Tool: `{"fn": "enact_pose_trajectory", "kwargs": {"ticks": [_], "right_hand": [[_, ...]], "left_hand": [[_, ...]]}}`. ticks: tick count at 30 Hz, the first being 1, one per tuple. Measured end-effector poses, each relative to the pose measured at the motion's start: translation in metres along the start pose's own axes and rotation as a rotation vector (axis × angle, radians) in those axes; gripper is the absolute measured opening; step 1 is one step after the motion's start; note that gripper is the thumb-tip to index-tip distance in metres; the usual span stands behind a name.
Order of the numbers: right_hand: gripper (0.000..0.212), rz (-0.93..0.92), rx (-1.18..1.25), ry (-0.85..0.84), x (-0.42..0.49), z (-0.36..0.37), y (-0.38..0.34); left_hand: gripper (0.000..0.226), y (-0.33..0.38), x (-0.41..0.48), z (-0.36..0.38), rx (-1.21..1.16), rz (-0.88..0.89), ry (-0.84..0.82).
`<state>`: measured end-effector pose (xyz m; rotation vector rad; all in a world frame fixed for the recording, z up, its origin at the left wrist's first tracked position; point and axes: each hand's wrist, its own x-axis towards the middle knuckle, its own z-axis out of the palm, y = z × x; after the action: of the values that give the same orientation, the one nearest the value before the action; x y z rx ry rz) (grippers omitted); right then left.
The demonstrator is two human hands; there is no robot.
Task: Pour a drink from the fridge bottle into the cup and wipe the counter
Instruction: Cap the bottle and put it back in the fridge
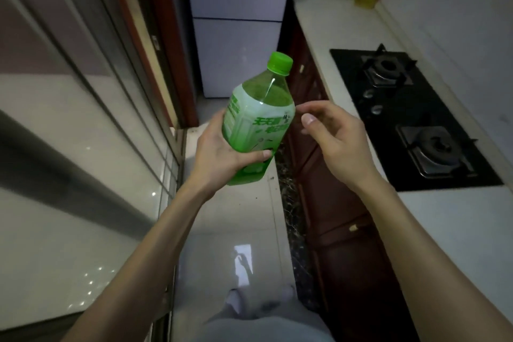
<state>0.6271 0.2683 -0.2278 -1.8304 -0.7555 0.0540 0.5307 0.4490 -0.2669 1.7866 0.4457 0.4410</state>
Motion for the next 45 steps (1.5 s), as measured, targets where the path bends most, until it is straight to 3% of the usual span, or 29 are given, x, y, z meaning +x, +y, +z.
{"fn": "enact_pose_trajectory", "kwargs": {"ticks": [6, 16, 22, 30, 39, 45], "right_hand": [[0.024, -0.106, 0.044, -0.137, 0.049, 0.038, -0.002], [0.027, -0.249, 0.047, -0.179, 0.161, 0.04, 0.038], [0.034, -0.277, 0.053, -0.183, 0.246, 0.023, 0.059], [0.046, -0.296, 0.01, -0.244, 0.338, 0.031, 0.076], [0.045, -0.302, 0.005, -0.333, 0.438, 0.083, 0.107], [0.039, -0.251, 0.045, -0.305, 0.535, 0.128, 0.121]], "left_hand": [[0.089, -0.011, 0.024, -0.034, -0.094, -0.085, 0.125], [0.09, -0.013, 0.126, -0.025, -0.123, -0.099, 0.168], [0.092, 0.003, 0.21, 0.003, -0.192, -0.129, 0.115], [0.097, -0.006, 0.298, 0.012, -0.181, -0.134, 0.177], [0.096, -0.036, 0.393, -0.019, -0.143, -0.154, 0.235], [0.098, -0.05, 0.499, -0.06, -0.143, -0.134, 0.25]]}}
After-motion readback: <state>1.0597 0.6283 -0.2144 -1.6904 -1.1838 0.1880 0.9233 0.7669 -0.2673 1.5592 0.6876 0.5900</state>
